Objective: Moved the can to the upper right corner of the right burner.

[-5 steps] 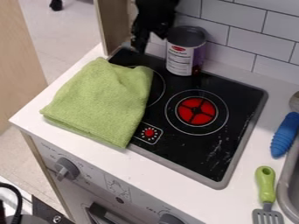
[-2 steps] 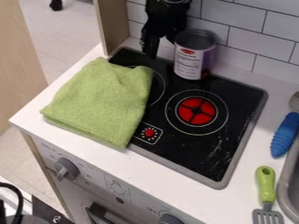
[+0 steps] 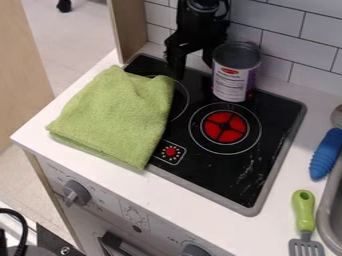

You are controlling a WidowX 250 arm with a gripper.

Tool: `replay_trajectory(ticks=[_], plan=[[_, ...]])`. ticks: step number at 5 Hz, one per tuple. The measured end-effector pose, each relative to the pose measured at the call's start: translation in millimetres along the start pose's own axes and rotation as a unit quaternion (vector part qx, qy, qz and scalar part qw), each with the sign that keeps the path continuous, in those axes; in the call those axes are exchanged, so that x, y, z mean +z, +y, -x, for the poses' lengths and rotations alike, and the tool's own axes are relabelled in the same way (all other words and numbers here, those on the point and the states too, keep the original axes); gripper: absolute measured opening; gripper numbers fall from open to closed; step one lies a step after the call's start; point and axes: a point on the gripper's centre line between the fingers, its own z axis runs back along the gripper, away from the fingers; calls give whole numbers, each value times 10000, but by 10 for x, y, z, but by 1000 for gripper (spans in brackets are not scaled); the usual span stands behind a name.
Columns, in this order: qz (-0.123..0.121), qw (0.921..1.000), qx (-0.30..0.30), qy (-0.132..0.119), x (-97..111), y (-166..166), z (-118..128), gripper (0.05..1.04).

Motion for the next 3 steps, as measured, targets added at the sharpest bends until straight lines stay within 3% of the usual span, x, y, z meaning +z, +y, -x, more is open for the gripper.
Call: replay_trajectory(ticks=[3], plan=[[392,9972,-641,46,138,111,307,997]])
